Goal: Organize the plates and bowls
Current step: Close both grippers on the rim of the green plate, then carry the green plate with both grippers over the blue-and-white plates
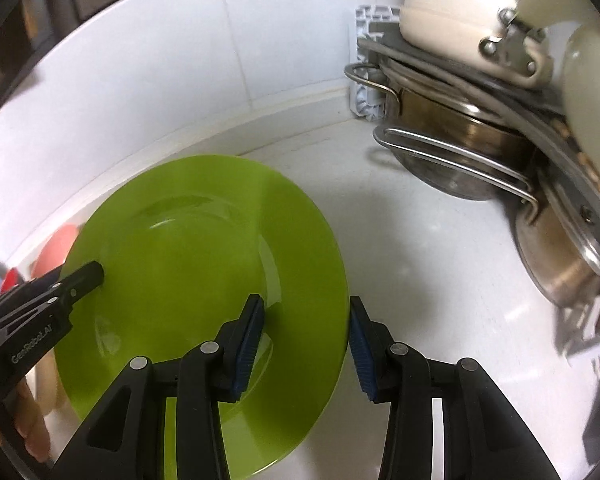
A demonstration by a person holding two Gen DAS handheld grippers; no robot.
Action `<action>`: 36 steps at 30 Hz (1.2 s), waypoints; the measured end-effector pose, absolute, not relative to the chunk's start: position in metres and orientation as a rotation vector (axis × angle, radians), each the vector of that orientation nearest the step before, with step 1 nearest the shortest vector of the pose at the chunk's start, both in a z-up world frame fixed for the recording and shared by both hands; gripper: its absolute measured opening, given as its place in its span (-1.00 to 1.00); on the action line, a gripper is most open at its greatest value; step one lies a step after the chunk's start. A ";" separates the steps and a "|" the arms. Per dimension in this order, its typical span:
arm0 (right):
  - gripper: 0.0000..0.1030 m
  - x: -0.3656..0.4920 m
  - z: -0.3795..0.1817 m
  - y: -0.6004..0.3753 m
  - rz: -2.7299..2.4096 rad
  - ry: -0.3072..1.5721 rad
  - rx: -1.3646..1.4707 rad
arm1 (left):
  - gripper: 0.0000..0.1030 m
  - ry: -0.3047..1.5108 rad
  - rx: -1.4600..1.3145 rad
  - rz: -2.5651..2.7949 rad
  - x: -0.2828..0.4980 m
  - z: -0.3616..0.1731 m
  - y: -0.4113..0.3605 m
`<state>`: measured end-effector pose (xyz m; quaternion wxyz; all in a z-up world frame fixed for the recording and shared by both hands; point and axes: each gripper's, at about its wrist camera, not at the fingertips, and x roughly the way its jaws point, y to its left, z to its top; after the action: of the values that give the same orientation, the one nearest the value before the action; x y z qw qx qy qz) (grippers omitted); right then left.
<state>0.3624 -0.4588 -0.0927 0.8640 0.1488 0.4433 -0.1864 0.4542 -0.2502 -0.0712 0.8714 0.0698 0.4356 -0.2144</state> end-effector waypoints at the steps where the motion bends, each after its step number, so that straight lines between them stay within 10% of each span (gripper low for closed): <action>1: -0.17 0.353 -0.084 -0.446 -0.384 0.918 0.295 | -0.22 0.908 0.138 -0.445 0.450 -0.068 -0.244; 36: -0.17 0.299 -0.025 -0.208 -0.009 0.830 0.085 | -0.22 0.811 -0.025 -0.070 0.318 -0.012 0.013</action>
<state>0.2991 -0.2076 -0.0254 0.9142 0.0415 0.4032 -0.0043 0.3179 0.0126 -0.0122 0.9182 -0.0121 0.3944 -0.0342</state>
